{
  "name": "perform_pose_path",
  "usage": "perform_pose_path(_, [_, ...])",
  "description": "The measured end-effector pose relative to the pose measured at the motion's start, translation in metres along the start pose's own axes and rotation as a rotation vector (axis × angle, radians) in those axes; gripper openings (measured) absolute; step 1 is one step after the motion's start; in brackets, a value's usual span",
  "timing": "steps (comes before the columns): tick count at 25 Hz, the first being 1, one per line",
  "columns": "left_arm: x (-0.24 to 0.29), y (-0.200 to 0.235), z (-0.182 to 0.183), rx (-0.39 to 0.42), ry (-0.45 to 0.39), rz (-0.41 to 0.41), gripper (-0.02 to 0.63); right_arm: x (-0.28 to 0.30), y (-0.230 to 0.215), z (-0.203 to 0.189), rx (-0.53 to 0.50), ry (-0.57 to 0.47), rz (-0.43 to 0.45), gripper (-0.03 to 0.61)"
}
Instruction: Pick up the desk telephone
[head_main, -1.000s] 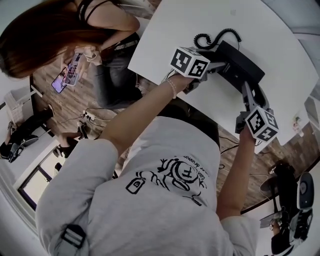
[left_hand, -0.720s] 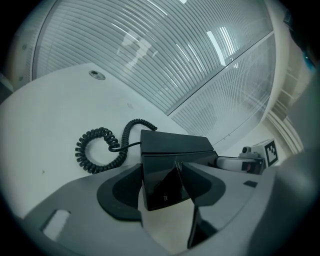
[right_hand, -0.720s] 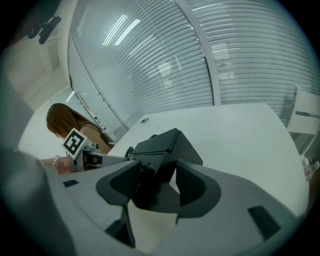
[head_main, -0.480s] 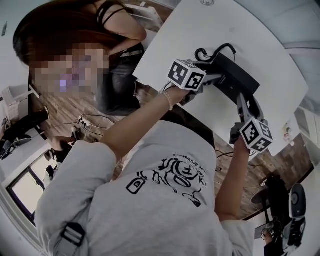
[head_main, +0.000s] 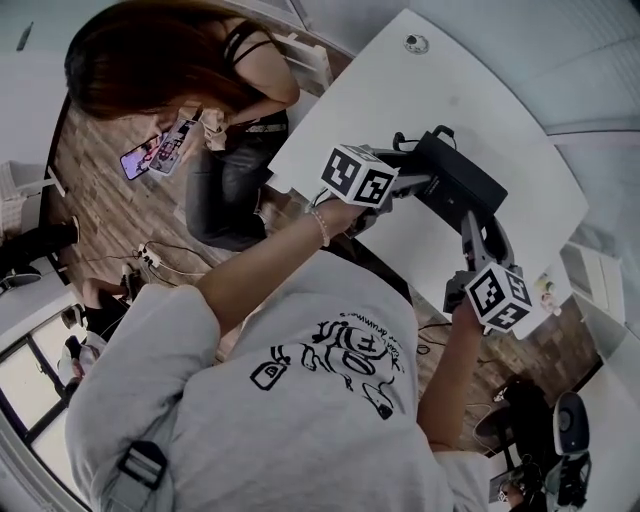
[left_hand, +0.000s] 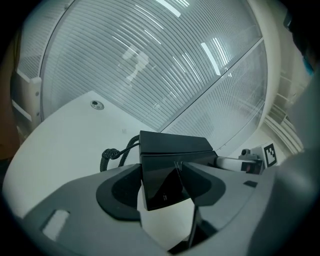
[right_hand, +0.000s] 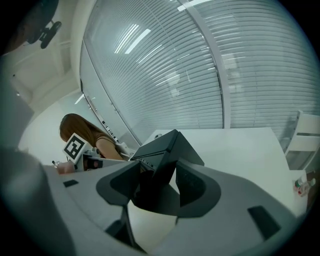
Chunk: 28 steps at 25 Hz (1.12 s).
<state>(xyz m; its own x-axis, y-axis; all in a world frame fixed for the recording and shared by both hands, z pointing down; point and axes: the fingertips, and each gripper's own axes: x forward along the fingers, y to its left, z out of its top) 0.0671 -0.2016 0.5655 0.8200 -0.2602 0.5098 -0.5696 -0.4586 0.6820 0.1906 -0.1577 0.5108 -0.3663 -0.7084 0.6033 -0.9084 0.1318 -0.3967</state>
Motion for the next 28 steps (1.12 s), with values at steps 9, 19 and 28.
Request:
perform_pose_path(9, [-0.033, -0.029, 0.027, 0.020, -0.050, -0.001, 0.245, -0.026, 0.028, 0.034, -0.028, -0.052, 0.008, 0.215])
perform_pose_path(19, [-0.071, -0.075, 0.052, 0.061, -0.080, -0.016, 0.245, -0.072, 0.058, 0.066, -0.038, -0.116, 0.013, 0.216])
perform_pose_path(28, [-0.092, -0.098, 0.064, 0.099, -0.104, -0.031, 0.245, -0.095, 0.076, 0.081, -0.070, -0.154, -0.001, 0.216])
